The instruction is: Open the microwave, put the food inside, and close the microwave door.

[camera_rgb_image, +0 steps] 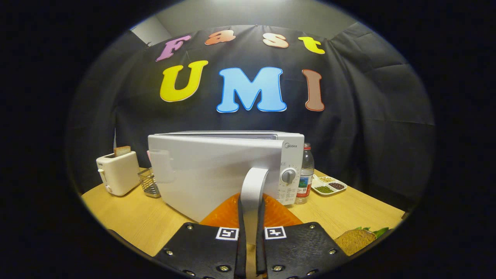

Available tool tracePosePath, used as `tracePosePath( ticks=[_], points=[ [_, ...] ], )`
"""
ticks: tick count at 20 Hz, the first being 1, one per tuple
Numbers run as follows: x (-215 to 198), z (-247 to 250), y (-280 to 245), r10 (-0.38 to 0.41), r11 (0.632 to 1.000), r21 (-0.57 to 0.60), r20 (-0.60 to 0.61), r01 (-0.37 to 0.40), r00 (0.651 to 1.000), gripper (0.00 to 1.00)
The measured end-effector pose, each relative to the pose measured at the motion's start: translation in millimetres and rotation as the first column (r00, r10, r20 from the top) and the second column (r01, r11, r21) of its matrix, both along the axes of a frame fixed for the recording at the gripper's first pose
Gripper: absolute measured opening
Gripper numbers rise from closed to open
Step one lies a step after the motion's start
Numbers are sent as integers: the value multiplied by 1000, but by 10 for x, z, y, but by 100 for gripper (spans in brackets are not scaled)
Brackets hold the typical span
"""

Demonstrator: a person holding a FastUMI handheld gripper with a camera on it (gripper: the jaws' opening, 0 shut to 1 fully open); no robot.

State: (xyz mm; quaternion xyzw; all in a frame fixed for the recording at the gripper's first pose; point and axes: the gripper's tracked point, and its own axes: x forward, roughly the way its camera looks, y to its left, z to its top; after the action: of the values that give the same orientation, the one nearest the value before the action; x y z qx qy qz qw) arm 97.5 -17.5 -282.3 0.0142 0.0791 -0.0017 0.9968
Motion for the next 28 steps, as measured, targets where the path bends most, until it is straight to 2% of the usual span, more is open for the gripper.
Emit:
tracePosePath(
  ticks=[12, 19, 25, 28],
  points=[
    [-1000, 66, 1106, 37, 999, 19, 48, -38, 998, 10],
    [-1372, 113, 2175, 165, 986, -53, 98, -160, 981, 9],
    [-1437, 107, 2540, 82, 993, -93, 105, -73, 991, 9],
    [-1528, 82, 2698, 112, 986, -138, 116, -95, 987, 10]
  ],
)
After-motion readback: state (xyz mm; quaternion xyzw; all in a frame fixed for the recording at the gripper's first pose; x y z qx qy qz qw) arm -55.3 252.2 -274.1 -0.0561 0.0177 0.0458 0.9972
